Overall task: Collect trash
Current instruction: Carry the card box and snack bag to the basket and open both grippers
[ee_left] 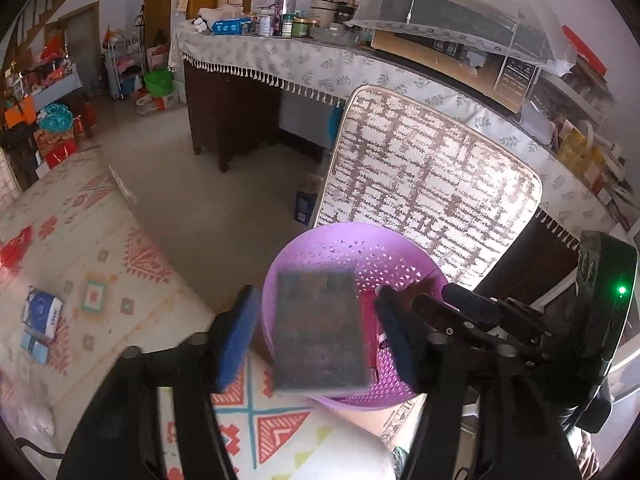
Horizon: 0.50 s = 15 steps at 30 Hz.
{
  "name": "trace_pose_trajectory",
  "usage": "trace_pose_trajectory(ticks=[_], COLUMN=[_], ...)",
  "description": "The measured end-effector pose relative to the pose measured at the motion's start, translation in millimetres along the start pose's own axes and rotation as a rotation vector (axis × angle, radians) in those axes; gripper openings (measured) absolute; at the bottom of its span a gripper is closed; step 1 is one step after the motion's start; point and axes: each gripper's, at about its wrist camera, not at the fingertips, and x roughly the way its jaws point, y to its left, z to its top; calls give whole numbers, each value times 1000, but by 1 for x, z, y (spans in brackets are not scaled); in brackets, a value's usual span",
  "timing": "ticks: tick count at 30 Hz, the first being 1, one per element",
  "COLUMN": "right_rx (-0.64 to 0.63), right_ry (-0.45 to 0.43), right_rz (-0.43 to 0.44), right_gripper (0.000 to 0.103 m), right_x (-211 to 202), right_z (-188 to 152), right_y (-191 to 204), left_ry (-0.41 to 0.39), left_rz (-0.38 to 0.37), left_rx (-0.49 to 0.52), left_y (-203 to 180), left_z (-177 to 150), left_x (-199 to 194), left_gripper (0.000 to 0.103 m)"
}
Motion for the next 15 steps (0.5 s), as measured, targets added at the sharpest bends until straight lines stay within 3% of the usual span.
trace_pose_trajectory(ticks=[1,4,15], right_rx=[8,7,-31], right_ry=[-4,-26,-7], right_rz=[6,1,55], right_gripper=[51,66,73], right_x=[-1,-4,-15], right_z=[0,-1,-21], right_y=[-2,-1,29], left_ry=[-4,-11,-42], left_rz=[3,41,144], left_rx=[-1,16,-25], left_y=[0,-2,23], left_z=[0,-5,-51], left_x=[-1,-6,-55], left_gripper=[79,85,85])
